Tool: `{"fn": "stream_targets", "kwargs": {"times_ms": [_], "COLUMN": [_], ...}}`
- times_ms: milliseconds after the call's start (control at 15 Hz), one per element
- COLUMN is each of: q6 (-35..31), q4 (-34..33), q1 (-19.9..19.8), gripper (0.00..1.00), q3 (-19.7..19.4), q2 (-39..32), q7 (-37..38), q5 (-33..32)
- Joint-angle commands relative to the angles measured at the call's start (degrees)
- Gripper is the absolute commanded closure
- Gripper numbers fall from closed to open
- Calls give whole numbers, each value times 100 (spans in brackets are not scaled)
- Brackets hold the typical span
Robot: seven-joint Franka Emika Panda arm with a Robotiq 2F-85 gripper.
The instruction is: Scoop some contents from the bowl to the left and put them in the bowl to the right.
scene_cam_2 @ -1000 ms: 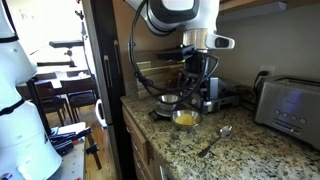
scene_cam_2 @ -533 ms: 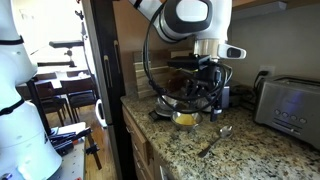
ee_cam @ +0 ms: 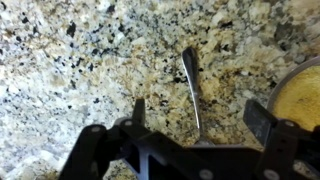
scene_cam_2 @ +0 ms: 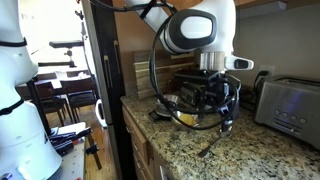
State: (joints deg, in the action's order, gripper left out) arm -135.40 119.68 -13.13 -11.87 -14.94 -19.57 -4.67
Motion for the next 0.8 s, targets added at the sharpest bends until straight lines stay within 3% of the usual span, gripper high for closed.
{"fn": "stream_targets", "kwargs": {"times_ms": [0, 333, 733], "q6": [-492, -917, -838], "q4": [-221, -439, -690], "q1": [-271, -434, -565], "gripper": [0, 0, 0], "q3": [123, 307, 592], "q2": [-471, -949, -1271], "q7": [-246, -335, -607], "q5": [269, 466, 526]}}
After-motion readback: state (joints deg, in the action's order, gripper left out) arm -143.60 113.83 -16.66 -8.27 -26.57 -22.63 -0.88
